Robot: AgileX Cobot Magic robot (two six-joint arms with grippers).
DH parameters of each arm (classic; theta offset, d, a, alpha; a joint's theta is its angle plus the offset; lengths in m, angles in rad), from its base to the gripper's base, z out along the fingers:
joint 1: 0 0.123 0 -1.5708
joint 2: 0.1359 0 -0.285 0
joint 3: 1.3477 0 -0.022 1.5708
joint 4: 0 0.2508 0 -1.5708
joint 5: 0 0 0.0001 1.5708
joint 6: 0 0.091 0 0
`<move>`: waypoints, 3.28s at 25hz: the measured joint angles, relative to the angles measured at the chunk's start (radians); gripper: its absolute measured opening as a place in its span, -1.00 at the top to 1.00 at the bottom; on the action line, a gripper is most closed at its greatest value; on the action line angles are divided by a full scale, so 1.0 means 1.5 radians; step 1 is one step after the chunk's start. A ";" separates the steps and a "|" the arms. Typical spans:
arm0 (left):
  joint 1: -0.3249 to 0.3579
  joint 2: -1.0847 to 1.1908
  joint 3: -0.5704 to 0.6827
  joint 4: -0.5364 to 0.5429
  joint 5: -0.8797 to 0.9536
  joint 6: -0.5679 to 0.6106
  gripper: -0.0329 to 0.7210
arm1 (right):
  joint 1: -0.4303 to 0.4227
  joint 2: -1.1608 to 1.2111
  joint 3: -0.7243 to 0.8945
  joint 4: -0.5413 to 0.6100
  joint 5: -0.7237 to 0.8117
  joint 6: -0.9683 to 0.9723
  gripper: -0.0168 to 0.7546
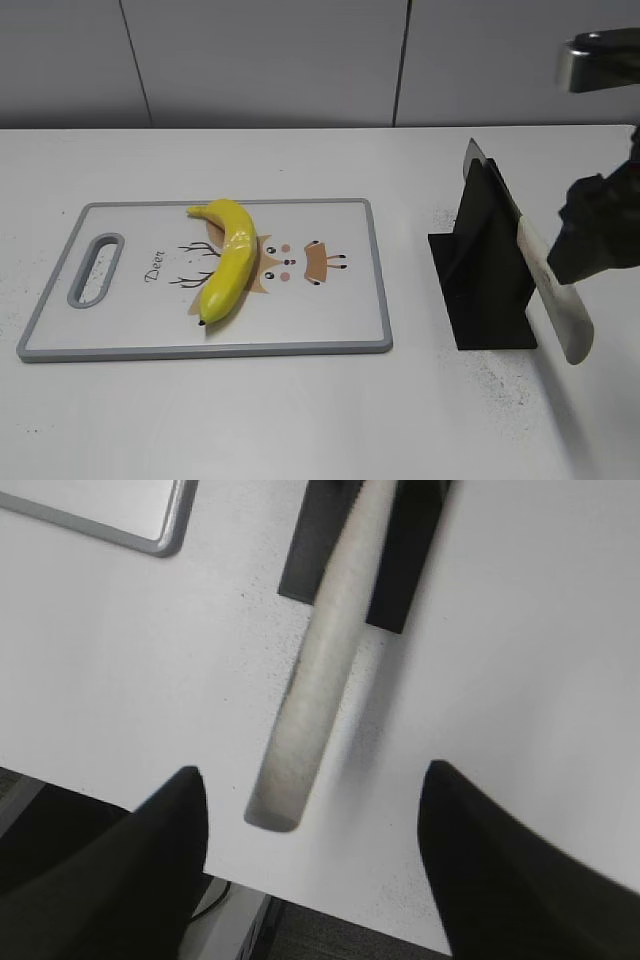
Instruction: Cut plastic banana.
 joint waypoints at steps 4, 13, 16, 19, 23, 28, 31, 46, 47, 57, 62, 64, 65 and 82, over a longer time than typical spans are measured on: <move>0.000 0.000 0.000 0.000 0.000 0.000 -0.45 | 0.003 0.058 -0.004 -0.001 -0.035 0.020 -0.34; 0.000 0.000 0.000 0.000 0.000 0.000 -0.42 | 0.003 0.169 -0.004 0.000 -0.064 0.103 -0.34; 0.000 0.000 0.000 0.000 0.000 0.000 -0.42 | 0.003 0.196 -0.004 0.003 -0.072 0.123 -0.34; 0.000 0.000 0.000 0.000 0.000 0.000 -0.41 | 0.003 0.214 -0.004 0.011 -0.072 0.139 -0.30; 0.000 0.000 0.000 0.000 0.000 0.000 -0.39 | 0.003 0.224 -0.004 0.023 -0.065 0.154 0.28; 0.000 0.000 0.000 0.000 0.000 0.000 -0.39 | 0.003 0.224 -0.004 0.018 -0.058 0.173 0.54; 0.000 0.000 0.000 0.001 0.000 0.000 -0.38 | 0.003 0.224 -0.004 0.018 -0.058 0.173 0.54; 0.000 0.000 0.000 0.001 0.000 0.000 -0.36 | 0.003 0.132 -0.004 0.014 -0.035 0.175 0.54; 0.000 0.000 0.000 0.001 0.000 0.000 -0.36 | 0.003 0.125 -0.004 0.011 -0.035 0.175 0.54; 0.000 0.000 0.000 0.001 0.000 0.000 -0.36 | 0.003 0.089 -0.055 -0.016 0.005 0.180 0.54; 0.000 0.000 0.000 0.001 0.000 0.000 -0.36 | 0.003 0.089 -0.126 -0.046 0.058 0.183 0.54; 0.000 0.000 0.000 0.001 0.000 0.000 -0.36 | 0.003 0.088 -0.149 -0.050 0.067 0.183 0.54; 0.000 0.000 0.000 0.001 0.000 0.000 -0.36 | 0.003 0.088 -0.159 -0.055 0.070 0.175 0.54; 0.000 0.144 -0.041 -0.098 -0.091 0.142 -0.36 | 0.003 0.158 -0.269 -0.001 0.111 -0.462 0.54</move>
